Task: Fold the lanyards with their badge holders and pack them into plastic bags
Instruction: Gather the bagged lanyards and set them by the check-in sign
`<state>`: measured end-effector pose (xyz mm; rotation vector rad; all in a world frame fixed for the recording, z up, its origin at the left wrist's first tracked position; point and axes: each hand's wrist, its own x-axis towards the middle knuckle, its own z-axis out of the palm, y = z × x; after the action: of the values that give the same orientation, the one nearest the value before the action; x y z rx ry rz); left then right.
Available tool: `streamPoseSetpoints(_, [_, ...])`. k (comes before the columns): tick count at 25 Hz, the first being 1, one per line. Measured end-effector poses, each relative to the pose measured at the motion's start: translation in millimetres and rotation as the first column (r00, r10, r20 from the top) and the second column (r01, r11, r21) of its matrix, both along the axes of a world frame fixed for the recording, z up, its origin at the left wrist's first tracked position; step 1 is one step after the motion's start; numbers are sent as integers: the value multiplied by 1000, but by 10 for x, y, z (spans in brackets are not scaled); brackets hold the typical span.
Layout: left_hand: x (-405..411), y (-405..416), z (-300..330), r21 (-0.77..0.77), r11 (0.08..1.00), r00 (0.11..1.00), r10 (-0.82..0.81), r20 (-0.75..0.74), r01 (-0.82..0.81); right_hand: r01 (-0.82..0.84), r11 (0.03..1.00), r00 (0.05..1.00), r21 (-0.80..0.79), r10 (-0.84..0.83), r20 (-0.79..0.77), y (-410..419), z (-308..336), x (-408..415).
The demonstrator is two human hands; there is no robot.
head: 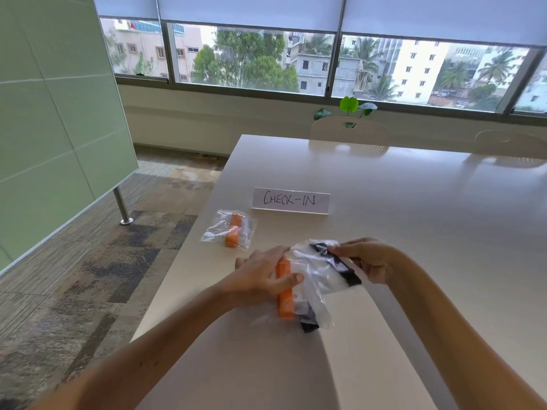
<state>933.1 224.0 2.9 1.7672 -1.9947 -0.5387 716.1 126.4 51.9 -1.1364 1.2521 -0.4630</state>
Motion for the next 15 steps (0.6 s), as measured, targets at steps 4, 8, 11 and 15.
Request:
streamPoseSetpoints(4, [307, -89, 65, -283, 932, 972, 236, -3, -227, 124, 992, 975, -2, -121, 188, -234, 134, 333])
streamPoseSetpoints(8, [828, -299, 78, -434, 832, 886, 442, 141, -346, 176, 983, 960, -47, -161, 231, -402, 38, 799])
streamPoseSetpoints(11, [1027, -426, 1, -231, 939, 913, 313, 262, -255, 185, 976, 973, -118, -166, 158, -471, -67, 1023])
streamPoseSetpoints(15, [994, -481, -92, -41, 970, 938, 243, 246, -240, 134, 970, 991, -201, -136, 6, -492, -191, 1135])
